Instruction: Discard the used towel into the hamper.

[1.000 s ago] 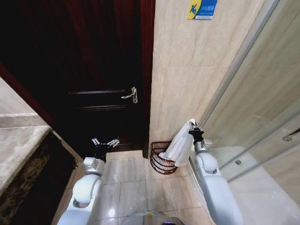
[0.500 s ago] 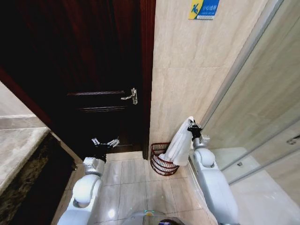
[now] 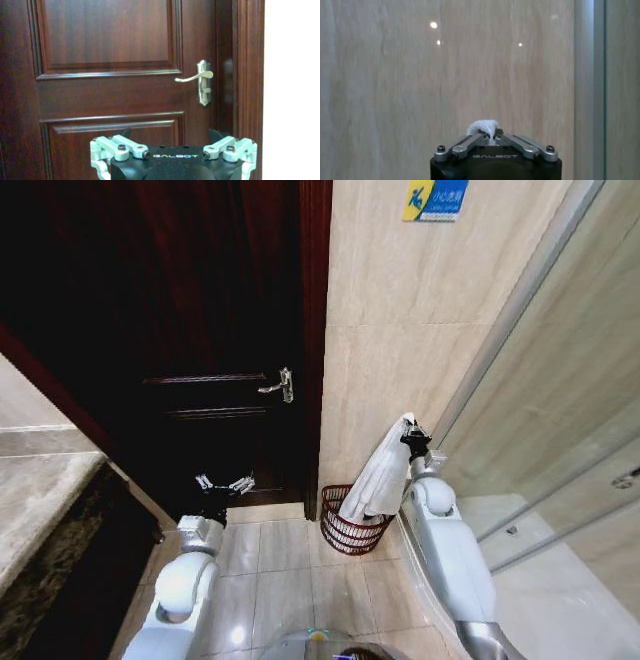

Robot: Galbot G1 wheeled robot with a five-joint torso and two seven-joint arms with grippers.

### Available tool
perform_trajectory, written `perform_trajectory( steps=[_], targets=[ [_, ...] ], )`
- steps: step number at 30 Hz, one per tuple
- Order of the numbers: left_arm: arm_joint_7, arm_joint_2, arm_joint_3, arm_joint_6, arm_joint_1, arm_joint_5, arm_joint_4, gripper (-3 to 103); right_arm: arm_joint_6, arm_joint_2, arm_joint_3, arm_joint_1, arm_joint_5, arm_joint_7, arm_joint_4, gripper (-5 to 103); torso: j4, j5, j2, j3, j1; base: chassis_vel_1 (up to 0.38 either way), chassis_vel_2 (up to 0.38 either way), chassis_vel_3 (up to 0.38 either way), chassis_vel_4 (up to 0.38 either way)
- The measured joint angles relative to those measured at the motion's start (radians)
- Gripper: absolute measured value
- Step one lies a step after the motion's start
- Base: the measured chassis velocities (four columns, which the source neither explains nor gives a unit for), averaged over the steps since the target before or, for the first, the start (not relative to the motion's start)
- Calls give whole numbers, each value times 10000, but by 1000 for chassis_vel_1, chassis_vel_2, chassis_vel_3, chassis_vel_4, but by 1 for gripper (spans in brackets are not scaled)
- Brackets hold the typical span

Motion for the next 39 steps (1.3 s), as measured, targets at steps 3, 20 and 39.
perform_trajectory(
  steps=[3, 20, 39],
  targets=[
    [0, 0, 0, 0, 0, 0, 0, 100, 228, 159, 3, 20, 0, -88, -512, 2, 0, 2, 0, 1, 0, 0, 0, 0, 0],
    [0, 0, 0, 0, 0, 0, 0, 100, 1577, 1206, 264, 975, -265, -503, -3611, 2, 2, 0, 0, 1, 1, 0, 0, 0, 0],
    [0, 0, 0, 0, 0, 0, 0, 100, 1797, 1614, 76, 888, 591, -475, -3776, 2, 2, 1, 1, 1, 1, 0, 0, 0, 0]
  ],
)
